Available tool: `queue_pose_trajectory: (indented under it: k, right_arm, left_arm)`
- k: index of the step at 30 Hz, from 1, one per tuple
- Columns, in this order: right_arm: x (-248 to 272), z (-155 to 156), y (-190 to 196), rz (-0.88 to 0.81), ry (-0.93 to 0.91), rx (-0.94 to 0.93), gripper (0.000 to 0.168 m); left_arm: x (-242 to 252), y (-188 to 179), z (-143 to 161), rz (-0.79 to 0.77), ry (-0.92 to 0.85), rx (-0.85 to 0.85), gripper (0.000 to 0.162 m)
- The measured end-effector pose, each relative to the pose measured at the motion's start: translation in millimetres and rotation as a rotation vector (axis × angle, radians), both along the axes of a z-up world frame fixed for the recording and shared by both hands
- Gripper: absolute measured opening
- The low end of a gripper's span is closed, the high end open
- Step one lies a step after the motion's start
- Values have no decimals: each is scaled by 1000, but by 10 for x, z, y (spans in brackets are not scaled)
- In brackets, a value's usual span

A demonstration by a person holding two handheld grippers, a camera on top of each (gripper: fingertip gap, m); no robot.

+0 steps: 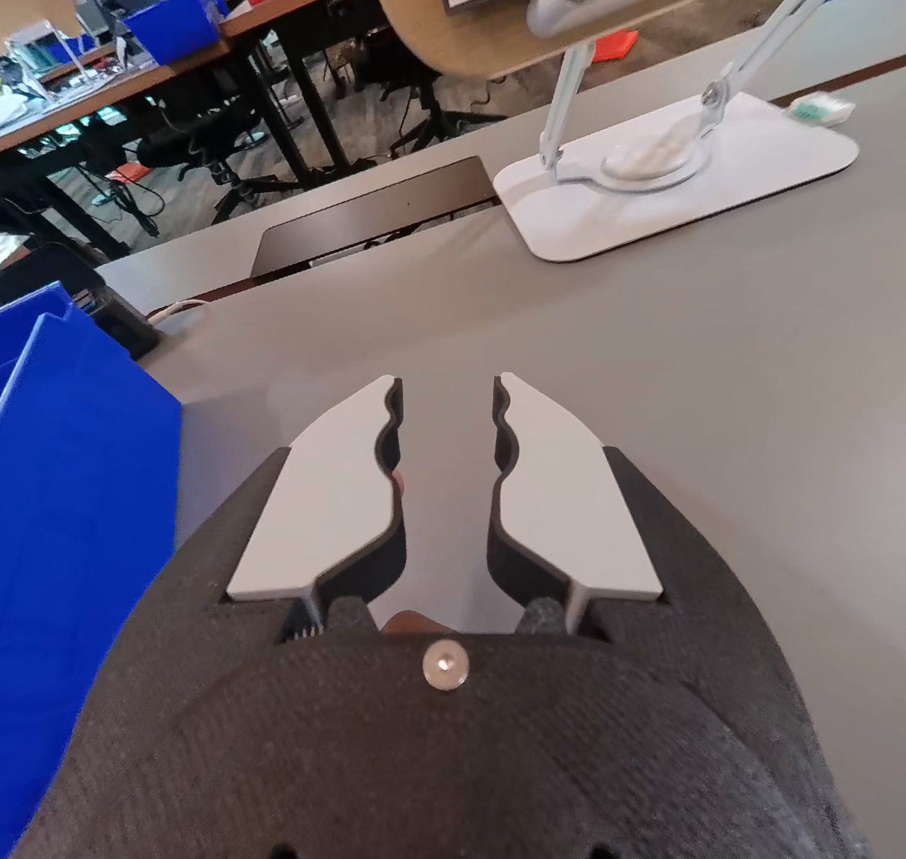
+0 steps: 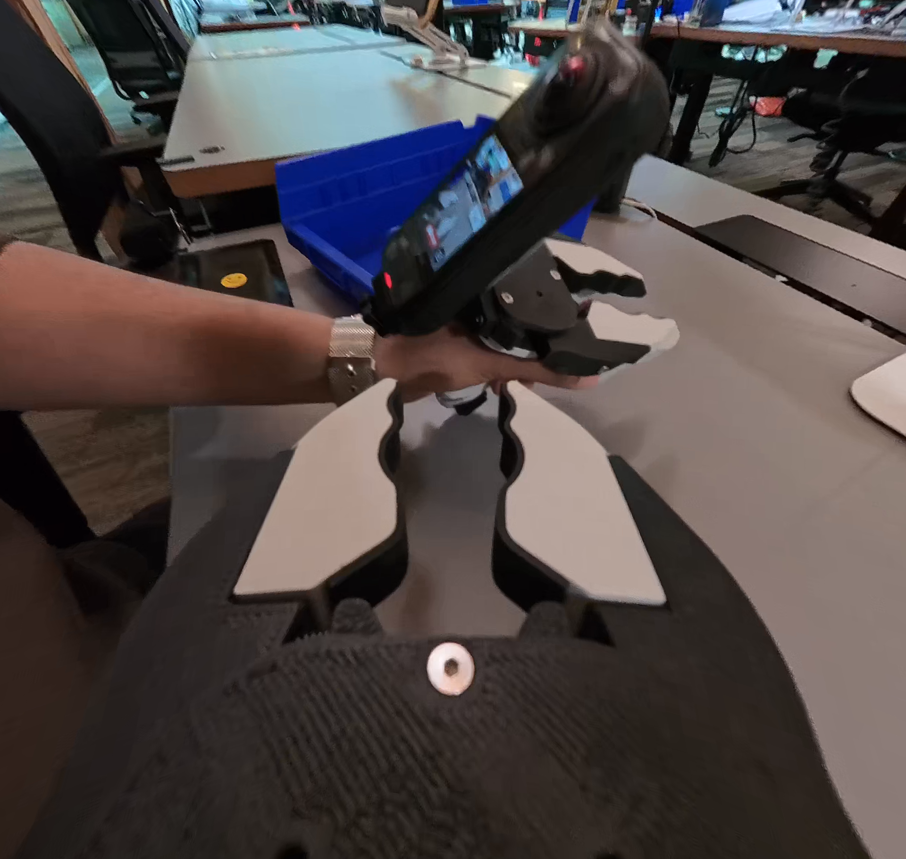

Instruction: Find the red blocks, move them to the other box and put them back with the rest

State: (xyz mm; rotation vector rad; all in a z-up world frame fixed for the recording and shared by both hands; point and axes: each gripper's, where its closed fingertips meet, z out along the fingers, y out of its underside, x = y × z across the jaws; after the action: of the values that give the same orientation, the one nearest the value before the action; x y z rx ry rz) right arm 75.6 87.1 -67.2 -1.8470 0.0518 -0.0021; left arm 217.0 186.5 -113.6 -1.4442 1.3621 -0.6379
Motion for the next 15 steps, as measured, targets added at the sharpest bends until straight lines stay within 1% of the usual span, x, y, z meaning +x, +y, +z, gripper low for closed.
queue_pose_trajectory:
  k: [3, 5, 9, 10, 12, 15]
  right_arm:
    - [104, -143, -24, -36, -66, -84, 40]
    - [166, -166, -34, -56, -102, -96, 40]
    - [197, -183, -26, -59, -57, -87, 40]
    - [196, -189, -23, -58, -42, -83, 40]
    - [193, -194, -17, -56, -17, -77, 40]
    - [178, -167, -5, -57, 21, -54, 41]
  left_arm:
    - [9, -116, 54, -39, -20, -35, 33]
    - [3, -157, 46, -52, -11, -31, 32]
    - [-24, -215, 61, -68, -5, -38, 29]
    - [-31, -201, 79, -52, -13, -43, 21]
    - [-43, -119, 87, 8, -12, -18, 1]
    - [-41, -74, 43, 34, 11, 6, 1]
